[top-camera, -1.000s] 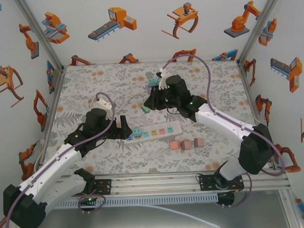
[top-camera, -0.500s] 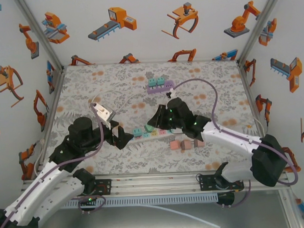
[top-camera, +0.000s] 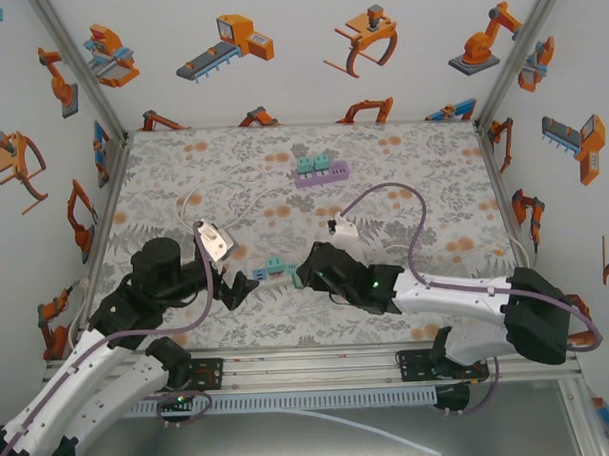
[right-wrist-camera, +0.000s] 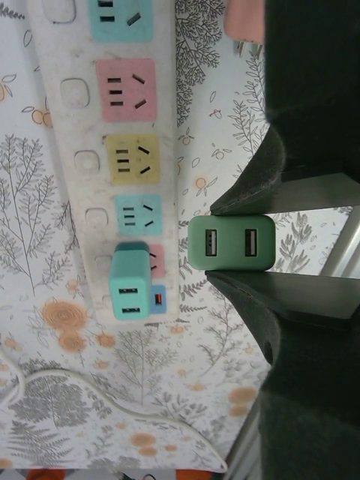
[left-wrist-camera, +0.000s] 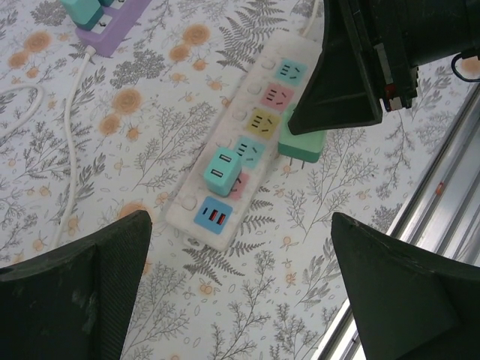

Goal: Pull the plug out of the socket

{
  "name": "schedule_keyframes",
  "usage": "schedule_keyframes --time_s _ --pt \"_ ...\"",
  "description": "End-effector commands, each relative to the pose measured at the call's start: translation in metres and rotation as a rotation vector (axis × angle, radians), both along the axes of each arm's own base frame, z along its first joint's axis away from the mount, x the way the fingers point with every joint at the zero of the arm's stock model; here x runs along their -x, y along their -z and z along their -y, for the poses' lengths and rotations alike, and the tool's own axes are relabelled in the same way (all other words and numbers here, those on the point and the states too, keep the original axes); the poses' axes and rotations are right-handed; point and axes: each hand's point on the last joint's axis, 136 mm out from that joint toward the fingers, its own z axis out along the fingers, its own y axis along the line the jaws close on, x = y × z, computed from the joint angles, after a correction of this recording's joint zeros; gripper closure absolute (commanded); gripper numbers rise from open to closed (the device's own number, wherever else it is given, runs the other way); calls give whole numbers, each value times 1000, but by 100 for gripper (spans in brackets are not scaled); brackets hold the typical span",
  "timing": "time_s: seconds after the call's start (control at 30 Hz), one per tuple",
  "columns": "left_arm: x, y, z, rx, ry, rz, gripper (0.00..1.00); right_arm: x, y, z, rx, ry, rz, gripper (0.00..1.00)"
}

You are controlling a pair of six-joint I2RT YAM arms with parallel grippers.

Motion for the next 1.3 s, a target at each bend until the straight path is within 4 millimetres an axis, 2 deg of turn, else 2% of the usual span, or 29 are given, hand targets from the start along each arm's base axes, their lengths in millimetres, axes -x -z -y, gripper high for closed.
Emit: schedule_keyframes --time_s 0.0,0.33,0.53,0.87,1.1,1.27 --pt "5 -5 -1 -18 33 56 3 -7 13 15 42 119 35 82" --pt "1 -1 3 -27 41 61 3 3 53 35 86 225 -12 79" --pt "-3 2 7 -34 44 53 3 10 70 51 101 273 -56 68" --pt "-16 12 8 -60 -9 -9 3 16 75 72 146 308 -76 53" --pt "-18 11 7 -49 -29 -12 3 16 72 76 151 312 -67 52" --pt "-24 11 3 -46 -79 -28 3 14 60 76 144 298 -42 51"
